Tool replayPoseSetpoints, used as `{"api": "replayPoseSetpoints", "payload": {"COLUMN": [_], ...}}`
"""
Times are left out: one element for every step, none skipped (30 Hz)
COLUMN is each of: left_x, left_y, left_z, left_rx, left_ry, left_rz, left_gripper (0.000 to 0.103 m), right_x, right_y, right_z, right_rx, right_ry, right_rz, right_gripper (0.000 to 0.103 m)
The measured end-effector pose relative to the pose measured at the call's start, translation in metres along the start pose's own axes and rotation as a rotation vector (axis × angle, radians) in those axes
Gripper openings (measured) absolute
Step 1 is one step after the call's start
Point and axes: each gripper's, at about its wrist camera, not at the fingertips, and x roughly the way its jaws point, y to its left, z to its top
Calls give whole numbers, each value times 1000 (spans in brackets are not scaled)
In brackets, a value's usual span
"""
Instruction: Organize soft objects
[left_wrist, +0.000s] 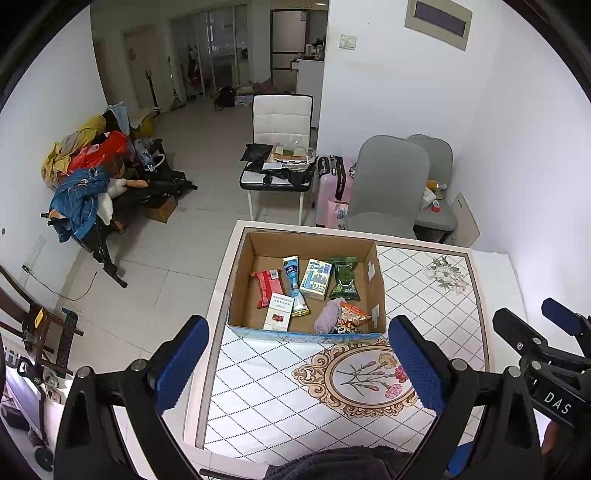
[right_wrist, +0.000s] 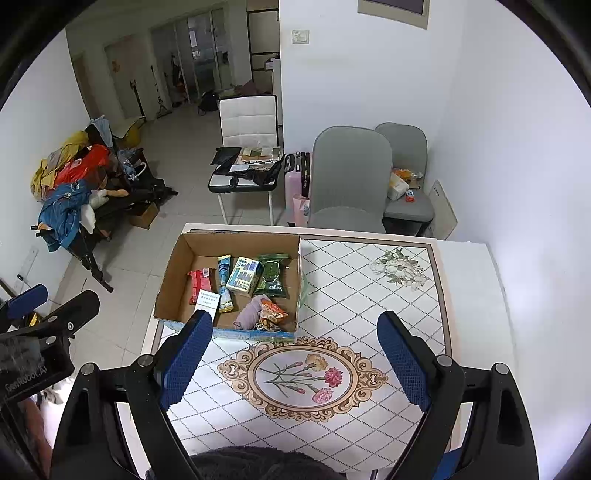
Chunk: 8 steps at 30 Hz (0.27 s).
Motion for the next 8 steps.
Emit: {"api": "replayPoseSetpoints", "payload": {"left_x": [0, -1, -2, -3, -3, -3, -4, -4], "left_y": [0, 0, 1, 1, 1, 1, 2, 2], "left_z": [0, 0, 0, -1, 0, 0, 0, 0], "left_rx": [0, 1, 2, 3, 3, 4, 3, 2], "left_ry": [-1, -2, -2, -4, -5, -6, -6, -5], "left_rz": [-1, -5, -6, -6, -6, -5, -6, -6], "left_gripper": [100, 100, 100, 100, 100, 100, 100, 100], "right_x": [-1, -1, -1, -2, -2, -2, -3, -3], "right_y": [0, 0, 0, -1, -1, -2, -2, -3], "right_z": [0, 0, 0, 0, 0, 0, 0, 0], "right_rx": [-1, -1, 1, 1, 2, 2, 4, 4], "right_ry": [-1, -2, -2, -5, -8, -8, -7, -8], "right_rz": [0, -1, -2, -3, -6, -7, -6, -7], "right_gripper": [93, 93, 93, 93, 93, 93, 93, 93]}}
